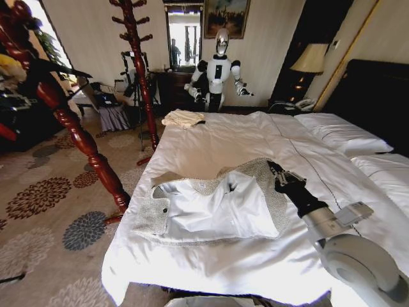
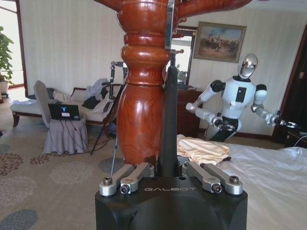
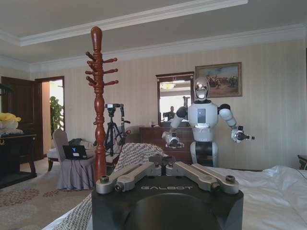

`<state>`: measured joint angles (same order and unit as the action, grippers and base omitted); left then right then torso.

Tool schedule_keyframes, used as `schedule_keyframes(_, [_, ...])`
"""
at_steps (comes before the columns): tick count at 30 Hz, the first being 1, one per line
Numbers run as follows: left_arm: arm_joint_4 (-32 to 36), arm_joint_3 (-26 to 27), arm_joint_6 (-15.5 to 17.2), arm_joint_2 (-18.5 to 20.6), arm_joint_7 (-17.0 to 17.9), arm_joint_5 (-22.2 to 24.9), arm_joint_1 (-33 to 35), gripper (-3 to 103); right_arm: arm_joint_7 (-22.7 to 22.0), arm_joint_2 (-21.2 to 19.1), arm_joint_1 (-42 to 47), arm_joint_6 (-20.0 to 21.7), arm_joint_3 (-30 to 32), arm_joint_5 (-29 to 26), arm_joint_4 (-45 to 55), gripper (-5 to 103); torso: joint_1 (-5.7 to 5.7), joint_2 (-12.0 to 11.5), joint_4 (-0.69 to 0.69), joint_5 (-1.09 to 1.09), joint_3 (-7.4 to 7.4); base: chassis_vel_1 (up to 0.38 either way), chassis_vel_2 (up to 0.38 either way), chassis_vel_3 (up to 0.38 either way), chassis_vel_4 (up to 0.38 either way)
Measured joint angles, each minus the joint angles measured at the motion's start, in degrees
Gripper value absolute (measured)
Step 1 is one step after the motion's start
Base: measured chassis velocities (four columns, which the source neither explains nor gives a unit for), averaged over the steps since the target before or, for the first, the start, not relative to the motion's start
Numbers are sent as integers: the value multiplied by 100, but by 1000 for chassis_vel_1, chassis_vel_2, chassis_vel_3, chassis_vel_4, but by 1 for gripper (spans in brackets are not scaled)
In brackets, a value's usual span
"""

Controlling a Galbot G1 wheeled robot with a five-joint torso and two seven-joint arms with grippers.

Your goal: Pick up the clothes from the bed and hang them on the clothes hanger.

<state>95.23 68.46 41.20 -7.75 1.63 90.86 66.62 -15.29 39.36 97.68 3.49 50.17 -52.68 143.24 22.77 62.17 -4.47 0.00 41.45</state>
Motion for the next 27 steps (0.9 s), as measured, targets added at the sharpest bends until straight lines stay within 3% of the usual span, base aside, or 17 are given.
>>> schedule_keyframes(6, [99,25,-355,17,-205,-74,-73,18,6,5,-14,-2,-8,4,0,0,0,0,3,-2,0,0,0,0,0])
schedule_keyframes(14, [494,77,-512,-28,-221,6,-138,18,10,15,25,-3,-1,22,0,0,0,0,0,0,0,0,0,0,0])
schedule_keyframes(17, [801,111,-612,-117,-287,137,-192,18,12,26,55,-3,8,35,0,0,0,0,5,-3,0,0,0,0,0])
schedule_keyframes(27, [1440,137,-884,-267,-554,355,-244,18,16,34,82,-5,43,36,0,0,-1,0,-5,2,0,0,0,0,0])
